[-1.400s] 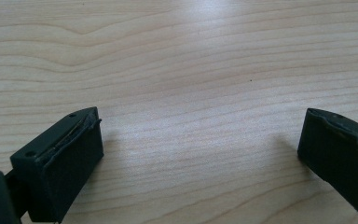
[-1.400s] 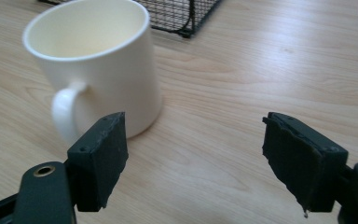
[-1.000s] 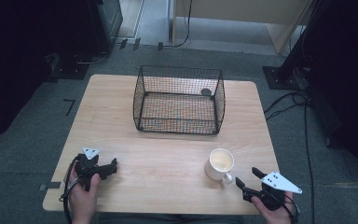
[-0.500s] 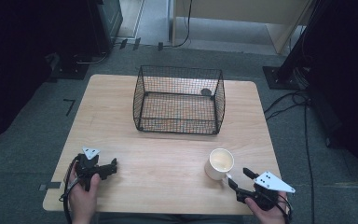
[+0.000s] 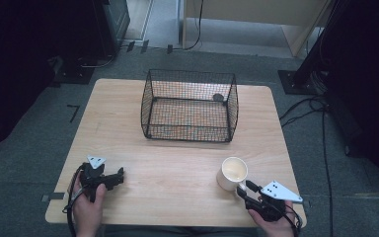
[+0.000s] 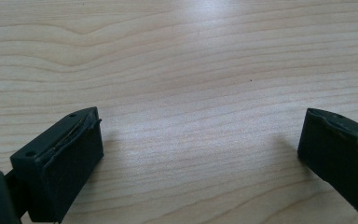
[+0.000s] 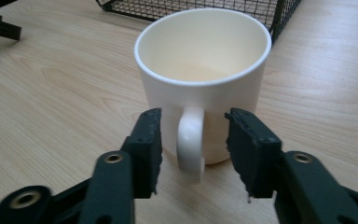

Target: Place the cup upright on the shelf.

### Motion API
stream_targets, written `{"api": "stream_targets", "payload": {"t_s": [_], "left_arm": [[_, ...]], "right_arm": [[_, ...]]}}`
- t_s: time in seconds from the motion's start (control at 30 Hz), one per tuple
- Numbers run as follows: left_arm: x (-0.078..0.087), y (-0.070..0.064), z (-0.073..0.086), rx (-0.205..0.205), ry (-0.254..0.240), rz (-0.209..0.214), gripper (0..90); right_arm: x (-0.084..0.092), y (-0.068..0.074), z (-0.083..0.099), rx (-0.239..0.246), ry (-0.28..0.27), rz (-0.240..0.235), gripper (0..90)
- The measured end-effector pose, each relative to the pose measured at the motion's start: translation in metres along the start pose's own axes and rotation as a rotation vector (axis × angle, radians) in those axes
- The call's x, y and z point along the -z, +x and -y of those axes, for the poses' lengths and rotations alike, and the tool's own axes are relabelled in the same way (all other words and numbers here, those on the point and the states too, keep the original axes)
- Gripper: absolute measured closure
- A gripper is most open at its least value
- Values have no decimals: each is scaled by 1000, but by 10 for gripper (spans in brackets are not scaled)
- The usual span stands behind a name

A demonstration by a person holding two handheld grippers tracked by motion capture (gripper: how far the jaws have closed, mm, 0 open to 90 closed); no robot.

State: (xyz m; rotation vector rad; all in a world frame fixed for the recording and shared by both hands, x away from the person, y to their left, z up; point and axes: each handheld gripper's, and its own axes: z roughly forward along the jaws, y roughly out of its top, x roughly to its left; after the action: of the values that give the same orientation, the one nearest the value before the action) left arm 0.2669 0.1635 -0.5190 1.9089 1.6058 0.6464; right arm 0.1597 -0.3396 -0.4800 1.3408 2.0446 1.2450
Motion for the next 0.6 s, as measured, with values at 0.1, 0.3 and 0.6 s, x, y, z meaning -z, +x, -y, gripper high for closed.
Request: {"api": "stream_targets", "payload": {"t_s": [0.1, 0.3, 0.6], "left_arm": [[0, 0, 0, 1, 0, 0, 0], [0, 0, 0, 0, 0, 0, 0], [0, 0, 0, -1, 1, 0, 0]], "right_arm": [[-3, 1, 1, 10, 30, -3, 682], [-6, 3, 1, 25, 43, 23, 765], [-5, 4, 0, 61, 21, 60, 804]]}}
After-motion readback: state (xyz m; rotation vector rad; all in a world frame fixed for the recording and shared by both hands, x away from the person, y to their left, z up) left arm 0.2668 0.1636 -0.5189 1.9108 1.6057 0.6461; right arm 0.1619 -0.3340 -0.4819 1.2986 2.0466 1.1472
